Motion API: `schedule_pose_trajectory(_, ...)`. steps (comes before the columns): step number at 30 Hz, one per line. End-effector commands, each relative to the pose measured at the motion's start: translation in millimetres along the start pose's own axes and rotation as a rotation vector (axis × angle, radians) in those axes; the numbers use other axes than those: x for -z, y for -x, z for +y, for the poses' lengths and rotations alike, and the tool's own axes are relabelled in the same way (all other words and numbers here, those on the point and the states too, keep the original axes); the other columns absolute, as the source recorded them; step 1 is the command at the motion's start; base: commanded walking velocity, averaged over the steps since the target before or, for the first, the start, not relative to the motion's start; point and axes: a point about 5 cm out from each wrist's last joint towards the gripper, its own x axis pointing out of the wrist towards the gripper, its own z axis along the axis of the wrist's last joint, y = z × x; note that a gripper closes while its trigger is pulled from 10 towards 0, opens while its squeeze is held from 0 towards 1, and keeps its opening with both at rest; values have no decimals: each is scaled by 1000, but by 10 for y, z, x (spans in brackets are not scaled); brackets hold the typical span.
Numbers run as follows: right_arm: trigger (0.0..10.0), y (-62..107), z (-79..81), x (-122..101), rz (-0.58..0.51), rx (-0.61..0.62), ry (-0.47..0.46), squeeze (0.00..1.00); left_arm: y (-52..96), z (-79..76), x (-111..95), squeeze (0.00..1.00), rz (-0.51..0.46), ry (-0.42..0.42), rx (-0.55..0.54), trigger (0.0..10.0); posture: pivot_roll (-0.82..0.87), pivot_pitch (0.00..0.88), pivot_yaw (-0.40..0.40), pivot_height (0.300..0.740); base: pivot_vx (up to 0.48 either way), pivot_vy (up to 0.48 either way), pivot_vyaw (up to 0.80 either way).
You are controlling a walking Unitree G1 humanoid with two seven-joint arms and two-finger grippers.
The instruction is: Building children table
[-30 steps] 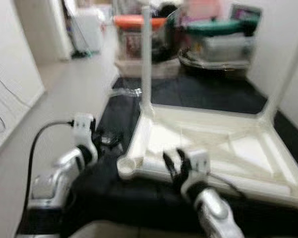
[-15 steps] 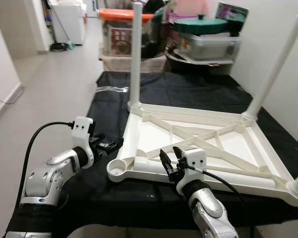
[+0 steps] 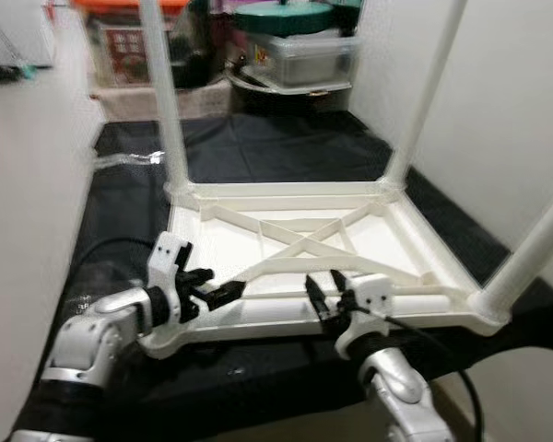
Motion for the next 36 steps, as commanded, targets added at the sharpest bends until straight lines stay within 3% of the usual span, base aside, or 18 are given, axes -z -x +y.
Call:
schedule_pose_trajectory(1,10000,8,14,-7,0,-4,-14,0,33,70,-75,0,-64,-28,-115,10000,204,0,-68,740,0,0,0)
schedule_pose_trajectory(6,10000,6,13,-2,3,-6,-16,0,53,71,-142,0,-126,-32,-176,10000,204,0,-71,740,0,0,0)
schedule_pose_trajectory(12,10000,-3,19,7,7,-13,-17,0,25,-11,-106,0,-116,-102,-199,10000,203,0,-74,740,0,-400,0)
schedule_pose_trajectory(19,10000,-9,27,19,14,-19,-20,0,-2,-34,-112,0,-123,-103,-199,10000,204,0,-74,740,0,-320,0)
schedule_pose_trajectory(27,10000,-16,34,35,24,-30,-27,0,27,85,-158,0,-134,-70,-292,10000,200,0,-71,740,0,0,0)
schedule_pose_trajectory(30,10000,-17,37,46,29,-36,-30,0,108,186,-130,0,-62,-38,-282,10000,200,0,-71,740,0,0,0)
schedule_pose_trajectory(34,10000,-16,38,45,30,-37,-30,0,129,197,-123,0,-41,-21,-260,10000,201,0,-72,740,0,0,0)
schedule_pose_trajectory(36,10000,-15,42,47,32,-42,-32,0,185,202,-81,0,36,39,-176,10000,200,0,-71,740,0,0,0)
